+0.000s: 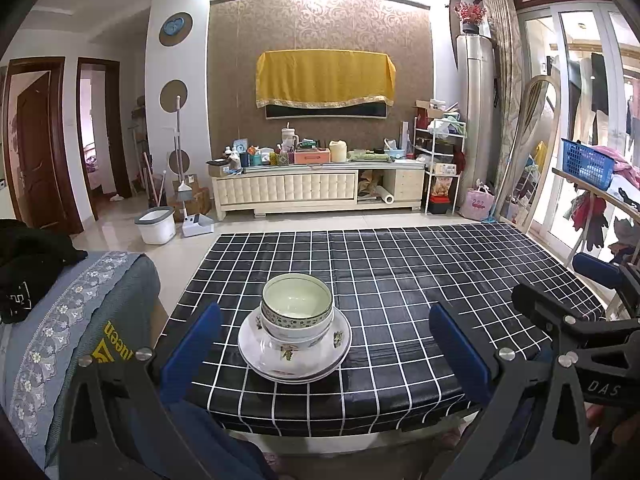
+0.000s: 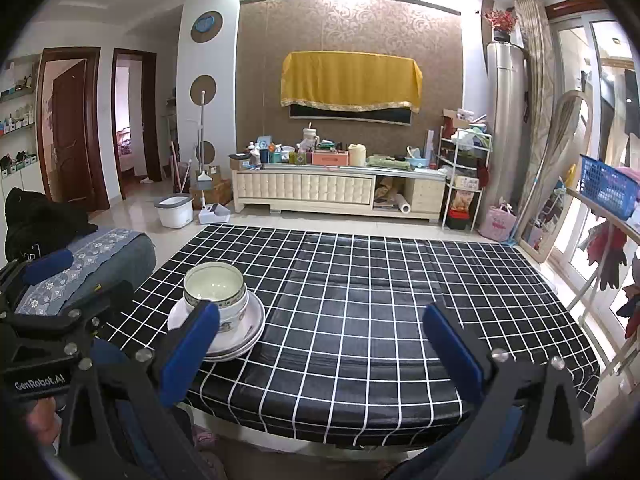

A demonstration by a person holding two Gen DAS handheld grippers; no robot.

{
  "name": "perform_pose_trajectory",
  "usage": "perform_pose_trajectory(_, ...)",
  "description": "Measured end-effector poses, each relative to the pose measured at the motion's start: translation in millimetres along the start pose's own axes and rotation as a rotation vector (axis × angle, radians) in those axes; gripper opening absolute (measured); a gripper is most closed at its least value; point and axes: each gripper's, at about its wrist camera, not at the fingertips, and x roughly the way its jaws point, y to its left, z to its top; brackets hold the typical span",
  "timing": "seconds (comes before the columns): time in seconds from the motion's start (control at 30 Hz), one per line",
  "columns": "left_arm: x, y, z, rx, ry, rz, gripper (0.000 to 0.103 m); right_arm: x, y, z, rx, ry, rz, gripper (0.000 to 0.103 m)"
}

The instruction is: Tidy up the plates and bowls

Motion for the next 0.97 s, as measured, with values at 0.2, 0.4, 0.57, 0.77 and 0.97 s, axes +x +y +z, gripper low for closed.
perform_pose_trajectory(0.2, 2.8, 1.8, -0.8, -0.007, 0.009, -0.014, 0.103, -0.4, 0.8, -1.4, -0.005, 0.005, -0.007, 0.103)
perform_pose_trajectory(0.4, 4.7, 3.0, -2.0, -0.011, 0.015, -0.025, 0.103, -0.1, 2.0, -3.1, -0.014, 0.008, -0.012, 0.103)
perform_pose_trajectory(0.57, 5.2, 2.3, -3.9, -0.015, 0.017, -0.026, 0.103, 0.2, 1.9, -4.0, -0.014, 0.01, -0.013, 0.103)
perform_pose_trajectory(0.77, 2.9, -1.6, -6.1, 0.001, 0.011, -0.016, 0.103, 0.2, 0.7, -5.0, -0.013, 0.013, -0.015, 0.103)
perform_pose_trajectory(0.97, 3.2, -1.7, -6.6, -0.004, 0.018, -0.019, 0.103, 2.1, 0.7, -6.5, -0.011, 0.025, -0.013, 0.103)
